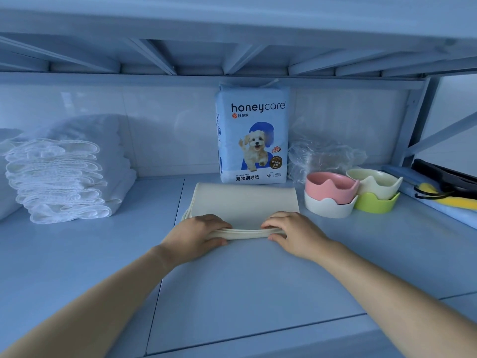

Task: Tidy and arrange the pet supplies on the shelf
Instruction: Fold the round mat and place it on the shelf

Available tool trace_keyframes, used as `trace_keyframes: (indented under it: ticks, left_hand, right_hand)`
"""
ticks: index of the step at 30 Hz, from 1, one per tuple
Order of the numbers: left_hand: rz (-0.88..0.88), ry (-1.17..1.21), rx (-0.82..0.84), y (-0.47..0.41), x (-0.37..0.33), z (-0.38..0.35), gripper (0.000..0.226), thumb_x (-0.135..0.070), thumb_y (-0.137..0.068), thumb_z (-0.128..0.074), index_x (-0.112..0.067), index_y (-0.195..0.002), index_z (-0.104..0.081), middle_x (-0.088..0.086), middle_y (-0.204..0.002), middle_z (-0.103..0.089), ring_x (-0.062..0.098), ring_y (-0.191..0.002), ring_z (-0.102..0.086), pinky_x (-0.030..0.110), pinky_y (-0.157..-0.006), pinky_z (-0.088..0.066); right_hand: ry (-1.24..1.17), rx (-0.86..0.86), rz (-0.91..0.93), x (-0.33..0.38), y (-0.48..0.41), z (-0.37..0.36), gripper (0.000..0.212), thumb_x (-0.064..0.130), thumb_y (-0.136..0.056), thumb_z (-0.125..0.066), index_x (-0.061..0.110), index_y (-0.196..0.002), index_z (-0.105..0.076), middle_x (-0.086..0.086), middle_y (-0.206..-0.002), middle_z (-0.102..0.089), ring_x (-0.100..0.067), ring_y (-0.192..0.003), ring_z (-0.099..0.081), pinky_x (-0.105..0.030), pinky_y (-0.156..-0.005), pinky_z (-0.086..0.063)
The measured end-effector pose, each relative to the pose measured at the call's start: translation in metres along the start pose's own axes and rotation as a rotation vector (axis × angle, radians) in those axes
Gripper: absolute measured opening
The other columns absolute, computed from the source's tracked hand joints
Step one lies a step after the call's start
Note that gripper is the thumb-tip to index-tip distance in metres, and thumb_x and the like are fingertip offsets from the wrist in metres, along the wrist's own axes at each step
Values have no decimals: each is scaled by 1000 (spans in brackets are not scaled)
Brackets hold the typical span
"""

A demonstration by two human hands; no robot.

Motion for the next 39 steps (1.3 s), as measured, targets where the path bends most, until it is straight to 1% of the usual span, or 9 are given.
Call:
trace_keyframes:
  ticks: [5,8,13,19,22,25,31,35,39]
  left_hand:
    - [110,30,-212,-17,-6,21,28,-38,-96,-44,-27,-116,-59,-6,-103,-67,24,-92,-60,31,-74,-48]
    - [168,110,-156,-23,-7,21,23,-40,-96,-42,-32,-102,-63,-14,-77,-62,18,-78,-58,29,-68,-48]
    - [176,157,0,-7,-7,-5,16,-31,-88,-56,-40,-94,-68,-25,-100,-64,-7,-79,-56,16,-72,-44]
    - [155,268,23,0,3,-7,28,-45,-79,-69,-29,-101,-71,-24,-109,-63,-3,-88,-62,8,-81,-44]
    - [45,135,-8,3,-3,-3,25,-43,-86,-61,-26,-103,-70,-18,-110,-66,3,-94,-61,5,-80,-39]
    - [40,-142,-17,-2,-14,-1,31,-39,-98,-38,-24,-109,-62,-7,-108,-65,17,-98,-58,30,-79,-45]
    - [125,-289,-123,0,-20,10,34,-43,-98,-32,-27,-100,-62,-6,-94,-65,18,-85,-59,27,-61,-37]
    - [84,24,6,14,-2,12,20,-49,-81,-63,-33,-91,-70,-20,-90,-68,-2,-86,-60,20,-72,-47]
    - [112,204,35,18,10,10,42,-53,-62,-78,-32,-98,-72,-27,-101,-64,-6,-96,-57,14,-87,-43]
  right_hand:
    - [14,-104,-85,-4,-18,23,30,21,-94,-51,17,-123,-58,-1,-123,-61,-23,-112,-55,-33,-92,-44]
    - [1,-150,-94,-6,-19,31,30,18,-94,-50,17,-123,-59,0,-123,-63,-21,-112,-57,-32,-92,-45]
    - [-25,57,-39,-1,4,0,28,26,-89,-59,15,-114,-65,1,-115,-66,-17,-108,-58,-29,-93,-44]
    - [-83,81,-78,8,0,-6,40,40,-81,-69,17,-113,-66,6,-119,-64,-11,-112,-55,-24,-97,-41]
    - [-63,105,-62,16,-4,-8,39,41,-80,-69,17,-111,-67,6,-117,-65,-12,-112,-55,-26,-97,-40]
    - [-33,112,-60,27,-9,-8,31,40,-80,-68,18,-101,-70,2,-102,-68,-17,-97,-59,-32,-86,-46]
    - [14,33,-45,42,-10,-10,26,21,-88,-54,8,-66,-51,-10,-63,-51,-28,-65,-45,-36,-58,-33]
    - [-43,115,32,43,-1,-18,17,21,-91,-56,8,-87,-68,-5,-92,-69,-23,-88,-59,-33,-77,-45]
    - [-129,171,-31,39,4,-17,34,35,-85,-65,14,-113,-67,-1,-130,-58,-11,-120,-52,-17,-100,-36]
Point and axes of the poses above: each hand's wrist, its own y-axis away from the middle knuckle, its own z-axis out of the back of the hand, x = y × z, the point moved 4 cm from there along -y, towards the middle knuckle
